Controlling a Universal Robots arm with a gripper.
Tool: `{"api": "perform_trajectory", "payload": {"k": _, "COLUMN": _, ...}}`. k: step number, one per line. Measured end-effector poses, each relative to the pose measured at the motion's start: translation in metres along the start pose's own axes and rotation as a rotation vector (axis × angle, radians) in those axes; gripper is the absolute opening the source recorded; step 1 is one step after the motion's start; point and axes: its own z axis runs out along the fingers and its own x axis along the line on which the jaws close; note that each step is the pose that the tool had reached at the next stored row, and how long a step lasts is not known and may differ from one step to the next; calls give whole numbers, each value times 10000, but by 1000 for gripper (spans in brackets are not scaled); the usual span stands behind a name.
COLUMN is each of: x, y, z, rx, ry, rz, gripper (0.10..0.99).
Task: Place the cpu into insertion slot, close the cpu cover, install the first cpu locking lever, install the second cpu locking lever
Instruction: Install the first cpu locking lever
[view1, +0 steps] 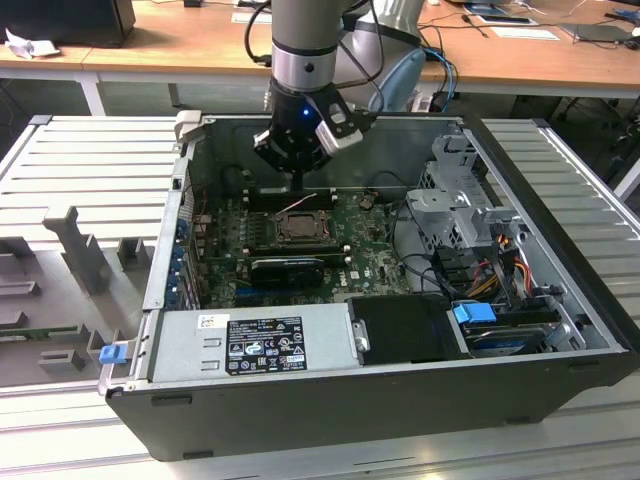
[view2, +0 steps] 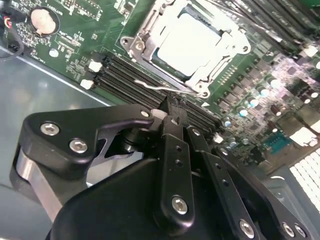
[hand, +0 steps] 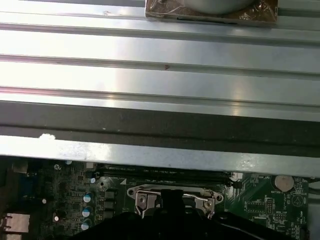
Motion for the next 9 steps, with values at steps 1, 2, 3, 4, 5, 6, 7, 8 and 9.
{"api": "perform_trajectory", "payload": {"k": 1, "x": -1, "y": -1, "z": 20, "rx": -9, "ry": -1, "rz": 0, "gripper": 106}}
{"api": "perform_trajectory", "payload": {"k": 2, "x": -2, "y": -2, "z": 39, "rx": -11, "ry": -1, "rz": 2, "gripper": 106}}
{"api": "perform_trajectory", "payload": {"k": 3, "x": -2, "y": -4, "z": 63, "rx": -11, "ry": 0, "rz": 1, "gripper": 106}}
{"api": "perform_trajectory", "payload": {"k": 4, "x": -3, "y": -5, "z": 81, "rx": -11, "ry": -1, "rz": 1, "gripper": 106}}
{"api": "perform_trajectory", "payload": {"k": 5, "x": -4, "y": -6, "z": 100, "rx": -12, "ry": 0, "rz": 0, "gripper": 106}}
{"api": "perform_trajectory", "payload": {"k": 6, "x": -5, "y": -7, "z": 118, "rx": -11, "ry": 0, "rz": 1, "gripper": 106}}
{"api": "perform_trajectory", "payload": {"k": 7, "x": -9, "y": -5, "z": 138, "rx": -14, "ry": 0, "rz": 0, "gripper": 106}}
{"api": "perform_trajectory", "payload": {"k": 8, "x": -15, "y": -1, "z": 152, "rx": -15, "ry": 0, "rz": -2, "gripper": 106}}
{"api": "perform_trajectory", "payload": {"k": 9, "x": -22, "y": 5, "z": 165, "rx": -14, "ry": 1, "rz": 0, "gripper": 106}}
